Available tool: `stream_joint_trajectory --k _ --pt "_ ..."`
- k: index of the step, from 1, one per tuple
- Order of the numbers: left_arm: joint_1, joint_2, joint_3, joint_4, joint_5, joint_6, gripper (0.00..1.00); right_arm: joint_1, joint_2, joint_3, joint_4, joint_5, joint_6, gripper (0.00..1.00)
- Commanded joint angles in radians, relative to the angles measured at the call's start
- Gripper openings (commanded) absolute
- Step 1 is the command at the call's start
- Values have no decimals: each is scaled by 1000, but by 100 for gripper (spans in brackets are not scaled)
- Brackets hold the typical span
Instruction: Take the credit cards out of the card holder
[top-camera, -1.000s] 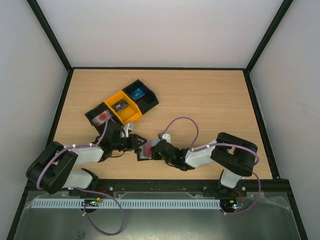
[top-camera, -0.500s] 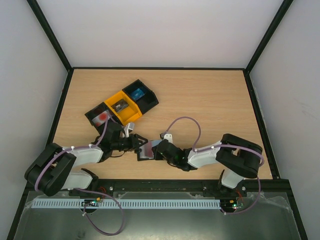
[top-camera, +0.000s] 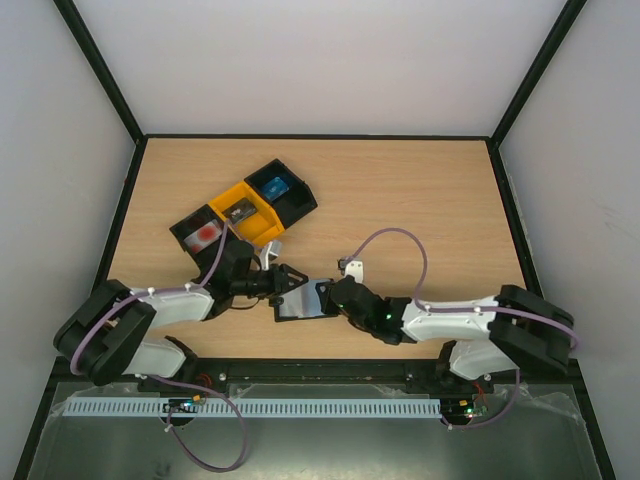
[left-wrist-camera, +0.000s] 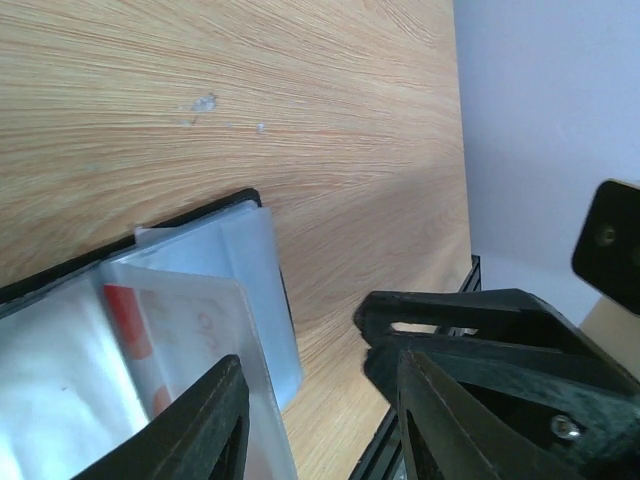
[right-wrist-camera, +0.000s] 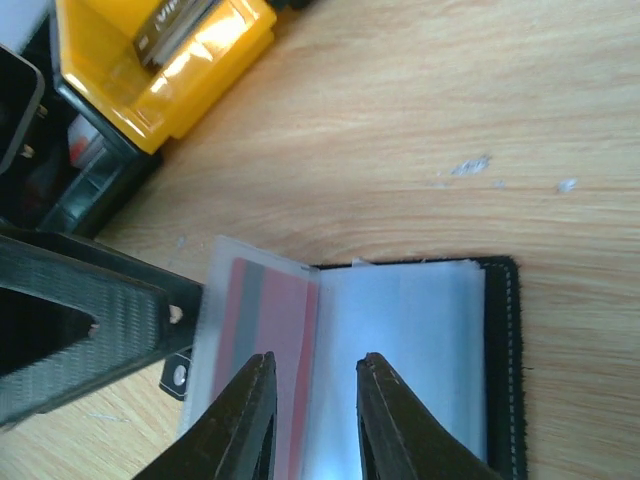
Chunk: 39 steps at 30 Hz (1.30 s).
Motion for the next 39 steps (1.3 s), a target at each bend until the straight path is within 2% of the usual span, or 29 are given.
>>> stream_joint_trajectory --k 1,7,13,19,27,34,39 --pt "-28 48 40 41 -10 -6 44 2 -102 -40 -80 87 -2 24" --pt "-45 102 47 90 -11 -22 44 2 -182 -55 -93 88 -17 25" --pt "-45 106 60 76 -23 -6 46 2 -192 -51 -61 58 -39 25" --pt "-45 70 65 -44 -130 43 48 2 -126 -33 -33 16 -54 25" --pt "-45 75 42 -80 -181 77 48 -1 -5 -37 64 -29 -33 24" --pt "-43 126 27 -20 -154 64 48 -18 52 -49 110 -53 -14 23" --pt "-43 169 23 17 -143 48 46 -20 88 -51 135 -74 -16 18"
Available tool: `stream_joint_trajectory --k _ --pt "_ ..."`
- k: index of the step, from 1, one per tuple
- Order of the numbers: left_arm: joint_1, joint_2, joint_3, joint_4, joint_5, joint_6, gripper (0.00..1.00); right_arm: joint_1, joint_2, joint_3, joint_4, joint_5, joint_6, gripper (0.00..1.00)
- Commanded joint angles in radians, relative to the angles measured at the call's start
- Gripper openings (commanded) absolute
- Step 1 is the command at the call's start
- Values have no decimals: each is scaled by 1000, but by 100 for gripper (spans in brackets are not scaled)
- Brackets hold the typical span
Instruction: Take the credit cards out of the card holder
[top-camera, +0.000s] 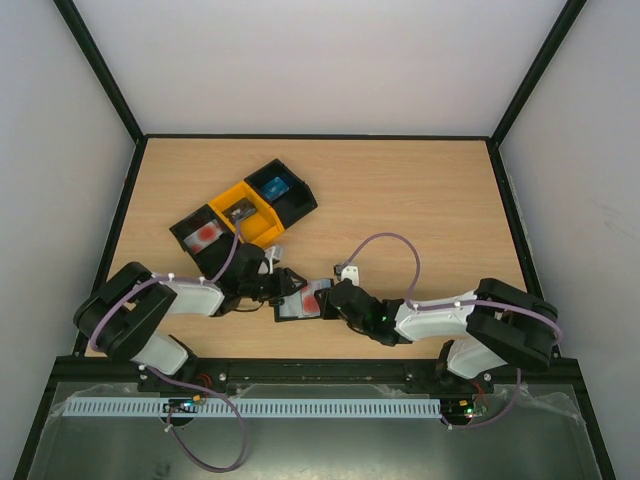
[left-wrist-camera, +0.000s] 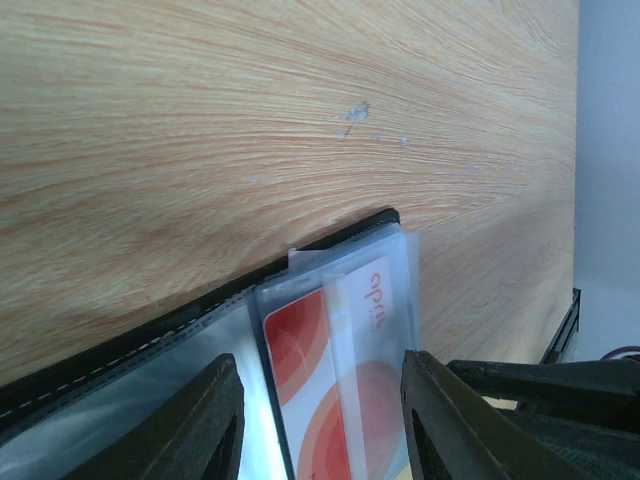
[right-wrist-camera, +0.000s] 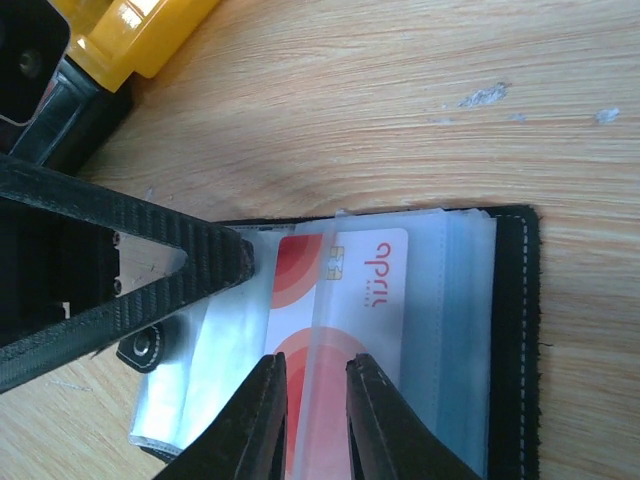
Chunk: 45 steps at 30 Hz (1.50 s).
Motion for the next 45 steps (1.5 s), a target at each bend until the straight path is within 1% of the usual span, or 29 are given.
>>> stream_joint_trajectory --k 1,8,13,19,26,30,33,35,38,45 --pt "-4 36 -13 50 9 0 45 -5 39 -7 50 -16 11 18" --pt "-4 73 -13 71 23 -1 44 -6 87 -21 41 -3 39 18" --pt "-4 76 -9 84 39 -7 44 -5 93 -46 45 -2 49 18" --pt "-4 100 -15 148 75 -34 37 -5 90 -62 55 0 55 18" --pt "-4 124 -19 176 91 -47 34 -5 90 -69 64 -2 53 18" --pt "-4 116 -20 176 90 -47 27 -6 94 -71 67 -5 52 17" --pt "-4 108 -20 175 90 -48 18 -6 100 -72 72 -2 52 17" --pt "-4 107 -19 172 86 -54 10 -6 104 -71 74 -1 52 17" --pt "-2 110 -19 181 91 -72 3 -6 114 -65 70 -5 52 17" --pt "14 82 -30 146 58 -79 3 -6 95 -76 44 11 61 17"
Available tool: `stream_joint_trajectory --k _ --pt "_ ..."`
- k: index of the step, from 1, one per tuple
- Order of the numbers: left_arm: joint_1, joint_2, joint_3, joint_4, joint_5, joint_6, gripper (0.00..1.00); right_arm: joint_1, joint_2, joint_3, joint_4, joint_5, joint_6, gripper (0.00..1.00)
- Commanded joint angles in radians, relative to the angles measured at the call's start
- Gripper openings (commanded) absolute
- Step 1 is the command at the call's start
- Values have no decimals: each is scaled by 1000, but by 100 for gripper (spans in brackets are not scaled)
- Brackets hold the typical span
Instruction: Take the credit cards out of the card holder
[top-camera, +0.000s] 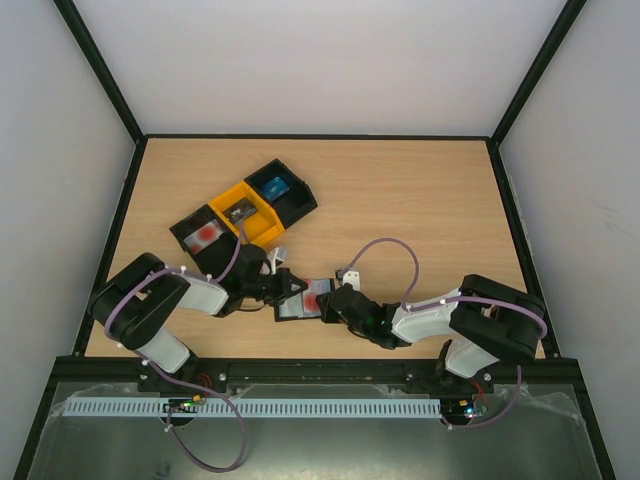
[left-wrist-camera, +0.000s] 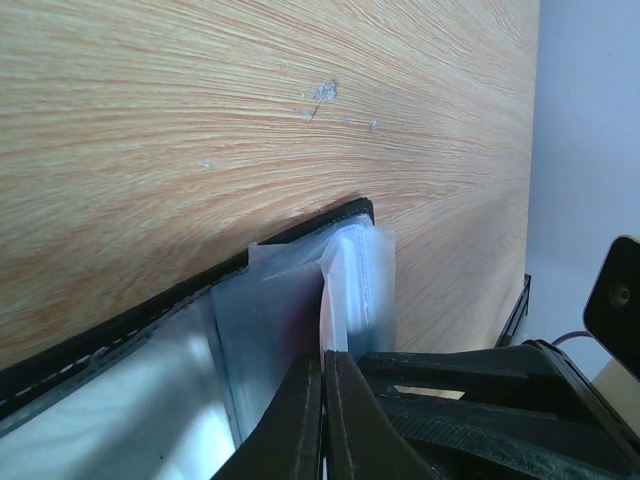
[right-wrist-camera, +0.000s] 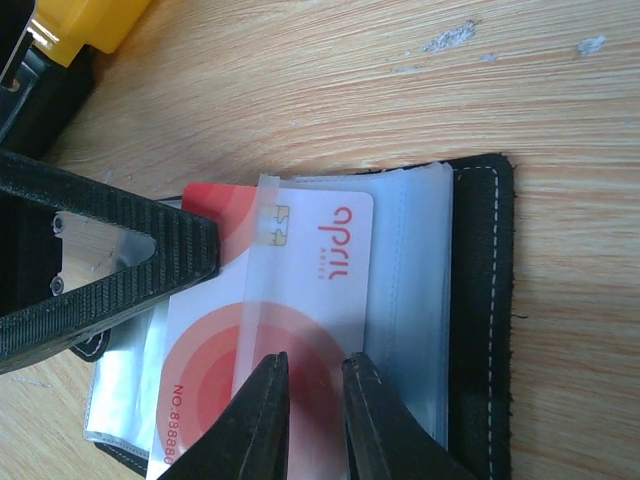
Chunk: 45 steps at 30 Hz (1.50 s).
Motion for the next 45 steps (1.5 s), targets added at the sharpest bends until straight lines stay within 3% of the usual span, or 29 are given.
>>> stream_joint_trajectory --k 1,14,28,37,45 --pt "18 -30 -29 -14 -32 -4 3 -5 4 -31 -77 31 16 17" --pt "70 -149 -100 -48 -59 -35 3 -5 44 -30 -81 44 25 18" --pt "76 -458 -80 -352 -214 26 3 -5 33 -27 -82 37 24 17" --pt "81 -662 -58 -502 -320 40 3 -5 -40 -2 -93 26 35 18" --pt "88 -776 -62 -493 -281 -4 3 -5 -218 -34 27 -13 41 31"
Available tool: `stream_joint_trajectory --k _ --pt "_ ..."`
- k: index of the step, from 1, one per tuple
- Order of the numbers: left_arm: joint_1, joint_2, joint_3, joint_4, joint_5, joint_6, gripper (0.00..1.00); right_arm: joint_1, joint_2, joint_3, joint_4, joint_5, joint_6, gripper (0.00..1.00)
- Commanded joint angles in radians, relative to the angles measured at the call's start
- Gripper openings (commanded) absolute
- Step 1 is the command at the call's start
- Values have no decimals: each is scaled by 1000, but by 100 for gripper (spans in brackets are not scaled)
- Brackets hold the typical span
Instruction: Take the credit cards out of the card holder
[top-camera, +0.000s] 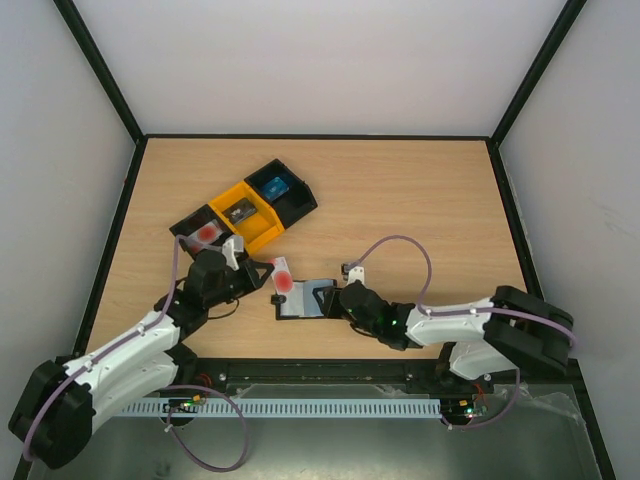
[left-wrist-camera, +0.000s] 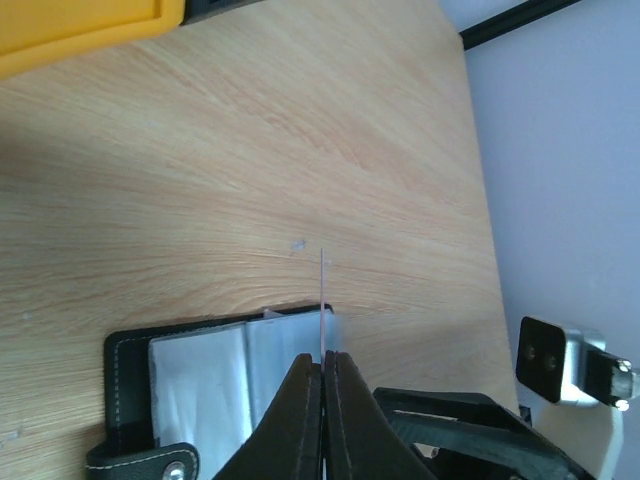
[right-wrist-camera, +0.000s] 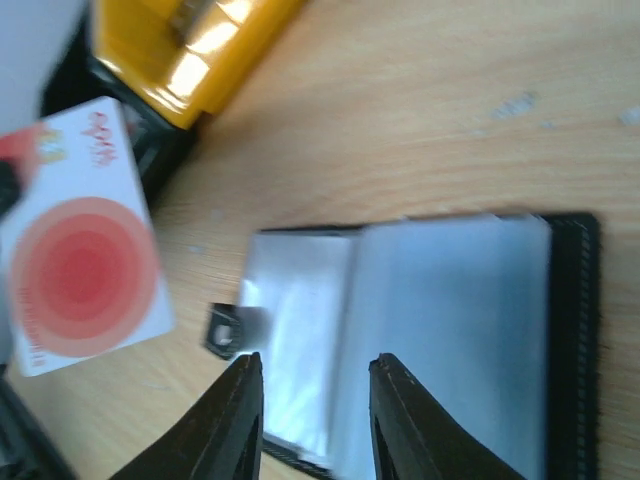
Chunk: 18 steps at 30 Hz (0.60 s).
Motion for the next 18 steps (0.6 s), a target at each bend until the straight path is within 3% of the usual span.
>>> stream_joint_trajectory --k 1,8,15,18 --pt "9 -68 24 -4 20 -30 3 -4 -99 -23 76 -11 7 33" --pt "10 -114 30 51 113 -99 3 -5 -216 -93 270 -53 82 49" --pt "9 -141 5 196 193 -189 3 -5 -155 -94 407 -137 134 65" --pt "9 -144 -14 256 217 -220 3 -5 -104 -99 523 -192 185 66"
